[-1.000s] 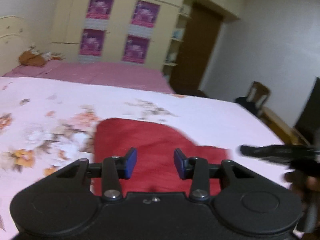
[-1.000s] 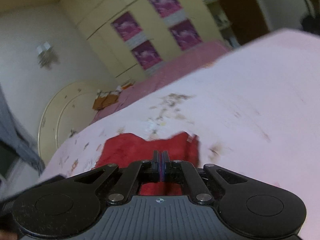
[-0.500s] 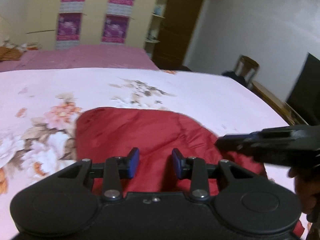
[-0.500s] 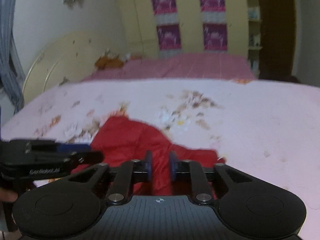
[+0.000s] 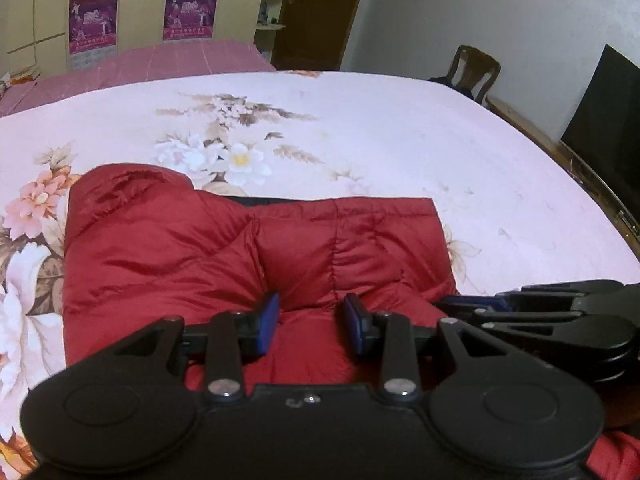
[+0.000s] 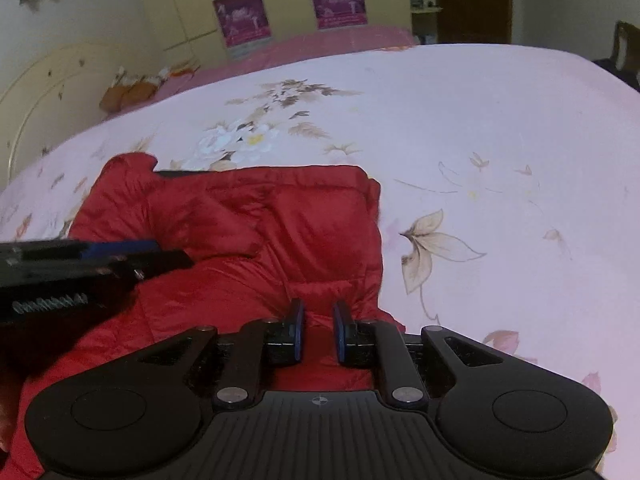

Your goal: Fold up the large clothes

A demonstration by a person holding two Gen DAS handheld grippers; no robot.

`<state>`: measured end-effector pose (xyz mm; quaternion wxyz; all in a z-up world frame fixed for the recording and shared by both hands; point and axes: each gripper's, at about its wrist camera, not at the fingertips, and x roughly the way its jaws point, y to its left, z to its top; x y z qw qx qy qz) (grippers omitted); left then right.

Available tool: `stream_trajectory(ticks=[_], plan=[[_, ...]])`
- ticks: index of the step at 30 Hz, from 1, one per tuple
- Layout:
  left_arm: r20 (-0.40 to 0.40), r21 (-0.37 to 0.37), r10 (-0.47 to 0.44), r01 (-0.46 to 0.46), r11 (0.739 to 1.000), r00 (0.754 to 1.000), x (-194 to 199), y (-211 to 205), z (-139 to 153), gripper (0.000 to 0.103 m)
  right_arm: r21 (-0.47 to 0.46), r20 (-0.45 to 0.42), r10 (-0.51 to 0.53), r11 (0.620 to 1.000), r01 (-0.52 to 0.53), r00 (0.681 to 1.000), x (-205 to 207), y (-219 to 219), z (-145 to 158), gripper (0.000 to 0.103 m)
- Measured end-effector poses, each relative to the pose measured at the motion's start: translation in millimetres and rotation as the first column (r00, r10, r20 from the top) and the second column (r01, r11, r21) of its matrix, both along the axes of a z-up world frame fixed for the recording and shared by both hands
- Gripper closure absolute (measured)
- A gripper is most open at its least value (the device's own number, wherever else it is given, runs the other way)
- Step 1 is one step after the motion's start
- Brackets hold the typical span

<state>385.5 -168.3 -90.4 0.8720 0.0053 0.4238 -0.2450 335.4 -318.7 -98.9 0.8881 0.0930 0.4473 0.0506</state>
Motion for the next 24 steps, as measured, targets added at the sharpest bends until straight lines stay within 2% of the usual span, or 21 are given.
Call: stream_trajectory(ticks=[4, 6, 7, 8, 9, 11, 12, 13, 14, 18, 21, 23, 24], plan=[[0.011, -0.030, -0.008, 0.008, 1.000, 1.000, -13.3, 14.6, 21.4, 0.068, -0.004, -0.015, 0.015, 1.000, -0.015, 1.000, 0.4, -4.7, 17.4, 0.089], [0.066, -0.052, -0.018, 0.022, 0.998, 0.998, -34.2, 29.7, 40.5, 0.066, -0.011, 0.039, 0.006, 1.000, -0.006, 0.999, -19.0, -11.9, 44.6, 0.087], [0.082, -0.053, -0.017, 0.021, 0.998, 0.996, -44.7, 36.5, 48.2, 0.066, -0.014, 0.077, 0.019, 1.000, -0.018, 0.997, -27.2, -13.2, 58.6, 0.068], [0.093, -0.069, -0.015, 0.021, 0.997, 0.996, -56.1, 44.2, 54.5, 0.066, -0.014, 0.110, 0.032, 0.999, -0.030, 0.993, -35.9, -12.5, 70.5, 0.042], [0.100, -0.086, -0.015, 0.024, 0.996, 0.995, -66.1, 50.0, 58.2, 0.066, -0.007, 0.132, 0.052, 0.999, -0.051, 0.990, -42.5, -10.8, 78.7, 0.040], [0.095, -0.080, -0.013, 0.020, 0.997, 0.995, -81.3, 54.5, 58.9, 0.066, 0.015, 0.129, 0.096, 0.995, -0.098, 0.987, -52.7, -2.5, 86.1, 0.042], [0.088, -0.075, -0.014, 0.021, 0.997, 0.996, -86.8, 55.1, 56.1, 0.066, 0.017, 0.123, 0.129, 0.991, -0.132, 0.984, -56.0, 3.2, 84.5, 0.047], [0.081, -0.067, -0.014, 0.019, 0.998, 0.997, -89.9, 54.8, 51.2, 0.066, 0.003, 0.097, 0.160, 0.987, -0.161, 0.982, -56.7, 10.1, 78.6, 0.062], [0.075, -0.059, -0.012, 0.016, 0.998, 0.997, -91.3, 53.9, 45.0, 0.066, -0.015, 0.073, 0.174, 0.985, -0.173, 0.982, -56.4, 15.1, 71.2, 0.064], [0.086, 0.010, -0.032, 0.031, 0.999, 0.996, -92.8, 42.4, 20.2, 0.064, -0.015, 0.012, 0.170, 0.985, -0.170, 0.985, -48.2, 15.0, 36.1, 0.065], [0.083, -0.006, -0.009, 0.010, 1.000, 0.997, -94.5, 42.8, 10.6, 0.064, 0.006, -0.001, 0.175, 0.985, -0.175, 0.985, -43.1, 10.0, 17.8, 0.065], [0.069, -0.014, -0.002, 0.003, 1.000, 0.998, -94.1, 45.9, 13.2, 0.064, 0.011, -0.014, 0.176, 0.984, -0.176, 0.984, -40.8, 10.1, 19.0, 0.065], [0.064, -0.013, -0.003, 0.004, 1.000, 0.998, -96.5, 47.4, 19.1, 0.068, -0.006, -0.022, 0.185, 0.983, -0.185, 0.983, -40.0, 13.1, 22.9, 0.065]])
